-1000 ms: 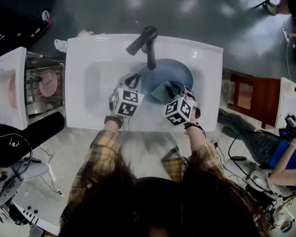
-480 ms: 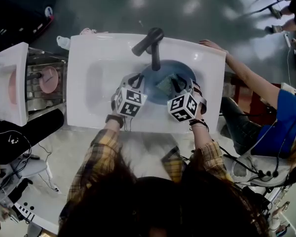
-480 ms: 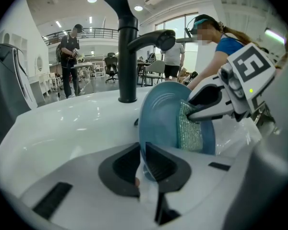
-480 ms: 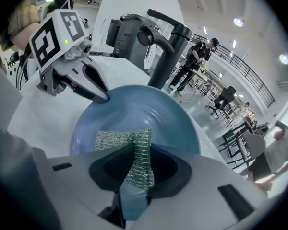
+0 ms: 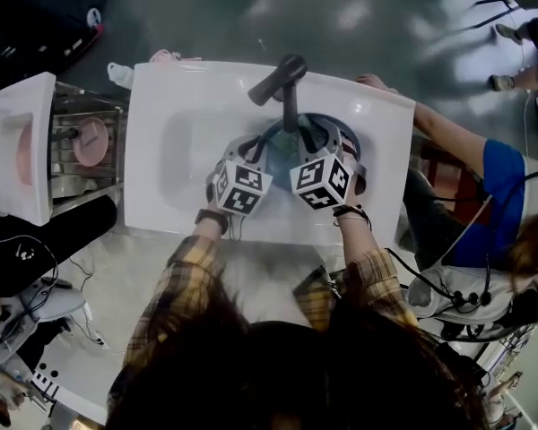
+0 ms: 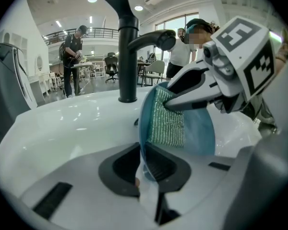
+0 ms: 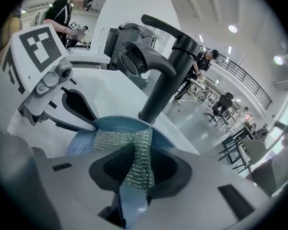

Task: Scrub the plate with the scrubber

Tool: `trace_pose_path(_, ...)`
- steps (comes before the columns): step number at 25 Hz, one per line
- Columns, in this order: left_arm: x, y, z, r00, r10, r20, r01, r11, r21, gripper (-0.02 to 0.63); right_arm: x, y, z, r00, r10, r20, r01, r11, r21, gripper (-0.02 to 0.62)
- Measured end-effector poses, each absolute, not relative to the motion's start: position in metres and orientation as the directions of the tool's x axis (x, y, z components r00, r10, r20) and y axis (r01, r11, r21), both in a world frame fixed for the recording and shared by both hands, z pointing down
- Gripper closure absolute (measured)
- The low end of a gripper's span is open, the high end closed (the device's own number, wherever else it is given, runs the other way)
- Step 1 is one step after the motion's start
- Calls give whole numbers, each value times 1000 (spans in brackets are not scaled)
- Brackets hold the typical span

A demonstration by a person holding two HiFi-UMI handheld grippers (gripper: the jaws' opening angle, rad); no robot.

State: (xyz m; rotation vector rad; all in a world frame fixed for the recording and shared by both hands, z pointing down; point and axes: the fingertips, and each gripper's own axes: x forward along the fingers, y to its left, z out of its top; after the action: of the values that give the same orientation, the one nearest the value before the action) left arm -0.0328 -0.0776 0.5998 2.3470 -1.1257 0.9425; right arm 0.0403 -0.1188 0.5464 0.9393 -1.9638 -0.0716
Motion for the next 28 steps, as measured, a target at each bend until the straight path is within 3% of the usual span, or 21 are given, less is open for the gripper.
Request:
trace_pose_path(16, -26, -73, 598, 482, -523, 703, -766, -641, 48, 572, 96, -102, 553, -207, -657, 725, -683, 628, 374, 485)
trace_pose_path(28, -25, -72, 598, 474, -529, 704, -769, -639, 38, 570, 122, -61, 586, -155, -595, 789, -696, 632, 341, 486)
